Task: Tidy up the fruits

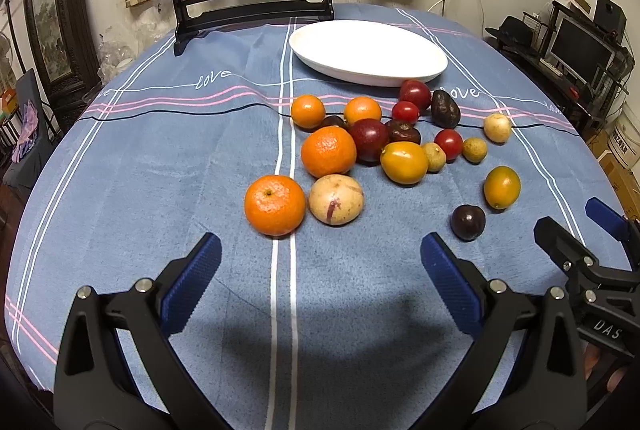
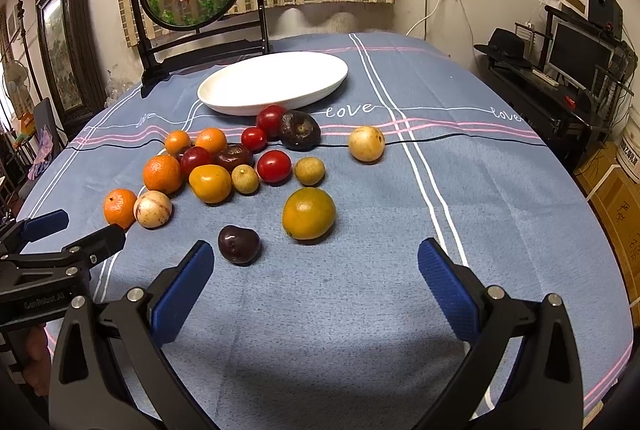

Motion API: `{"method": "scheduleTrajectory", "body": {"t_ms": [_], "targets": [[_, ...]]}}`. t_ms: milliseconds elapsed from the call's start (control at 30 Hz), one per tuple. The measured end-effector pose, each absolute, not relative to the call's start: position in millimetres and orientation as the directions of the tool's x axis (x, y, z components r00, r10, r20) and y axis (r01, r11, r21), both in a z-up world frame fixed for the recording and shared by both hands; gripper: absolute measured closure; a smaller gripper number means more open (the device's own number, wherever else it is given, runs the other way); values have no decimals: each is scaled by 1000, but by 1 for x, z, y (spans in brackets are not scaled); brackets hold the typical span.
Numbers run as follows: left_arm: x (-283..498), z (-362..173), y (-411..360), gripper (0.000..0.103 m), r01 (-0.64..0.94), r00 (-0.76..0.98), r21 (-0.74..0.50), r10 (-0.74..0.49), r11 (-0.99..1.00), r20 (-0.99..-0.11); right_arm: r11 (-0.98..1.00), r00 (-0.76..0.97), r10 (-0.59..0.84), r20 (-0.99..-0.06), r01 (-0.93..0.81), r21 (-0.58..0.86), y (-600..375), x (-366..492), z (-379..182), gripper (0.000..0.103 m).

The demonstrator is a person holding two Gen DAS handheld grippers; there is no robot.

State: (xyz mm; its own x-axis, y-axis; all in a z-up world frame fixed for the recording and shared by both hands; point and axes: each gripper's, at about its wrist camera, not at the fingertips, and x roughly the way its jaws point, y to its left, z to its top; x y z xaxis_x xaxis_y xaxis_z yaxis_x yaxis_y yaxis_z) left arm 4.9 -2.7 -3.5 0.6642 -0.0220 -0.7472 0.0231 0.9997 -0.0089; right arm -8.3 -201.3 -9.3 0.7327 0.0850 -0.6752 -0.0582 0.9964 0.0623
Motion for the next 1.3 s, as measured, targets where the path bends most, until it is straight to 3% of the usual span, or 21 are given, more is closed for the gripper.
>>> {"method": "scheduleTrajectory", "body": {"t_ms": [367,433,467,600,833,1133,1167,1200,1300], "targets": [[31,-27,6,3,30,603,-10,-26,1000,-797,995,731,96,-675,-83,51,-212,-9,-14,1],[39,-31,0,7,40,594,-1,-25,999,-804,994,730,104,-676,-95,50,-212,-7,-15,1],[44,-34,-4,14,49,586,5,-25,999,-810,994,729,108,-676,-100,51,-213,-6,-15,1],[51,-38,-7,15,46,593,58,19,997,-805,993,728,111,-676,-107,47,-218,-5,-15,1],[45,-36,25,15,109,564,27,-39,994,-825,992,728,123,-674,-116,56,-223,-2,-15,1],[70,-46,39,39,96,532,8,-45,995,-846,988,720,138,-680,-149,43,-210,1,-15,1],[71,-45,36,55,122,540,-6,-71,993,-839,988,720,136,-680,-149,39,-209,1,-15,1],[70,-44,33,60,140,543,-16,-90,990,-835,989,721,131,-681,-147,34,-209,1,-14,1],[68,-43,31,61,141,549,4,-75,990,-832,988,722,109,-684,-152,-2,-209,2,-13,1]]}}
